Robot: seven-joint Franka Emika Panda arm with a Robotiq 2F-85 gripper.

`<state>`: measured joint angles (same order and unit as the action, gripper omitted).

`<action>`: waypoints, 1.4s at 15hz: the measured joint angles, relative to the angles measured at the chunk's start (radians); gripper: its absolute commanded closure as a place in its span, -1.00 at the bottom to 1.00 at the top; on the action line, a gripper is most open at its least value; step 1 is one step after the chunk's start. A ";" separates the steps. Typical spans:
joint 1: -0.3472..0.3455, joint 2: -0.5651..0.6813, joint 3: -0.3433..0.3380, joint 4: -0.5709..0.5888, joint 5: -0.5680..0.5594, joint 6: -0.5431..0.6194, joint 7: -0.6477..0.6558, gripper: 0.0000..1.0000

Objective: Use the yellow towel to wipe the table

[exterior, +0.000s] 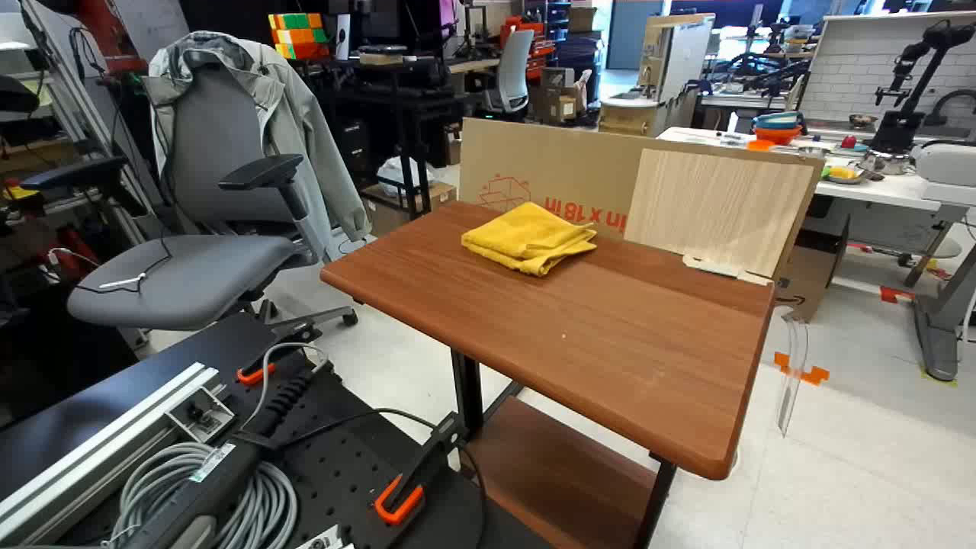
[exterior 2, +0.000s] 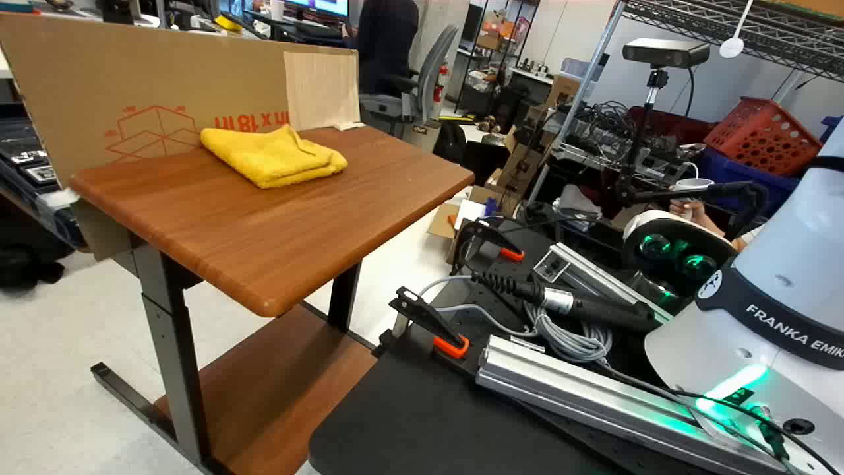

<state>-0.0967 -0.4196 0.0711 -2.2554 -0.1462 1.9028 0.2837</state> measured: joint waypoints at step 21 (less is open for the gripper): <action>0.093 0.562 0.026 0.262 -0.013 0.241 0.286 -1.00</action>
<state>-0.0041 0.1421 0.0969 -1.9933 -0.1595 2.1442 0.5701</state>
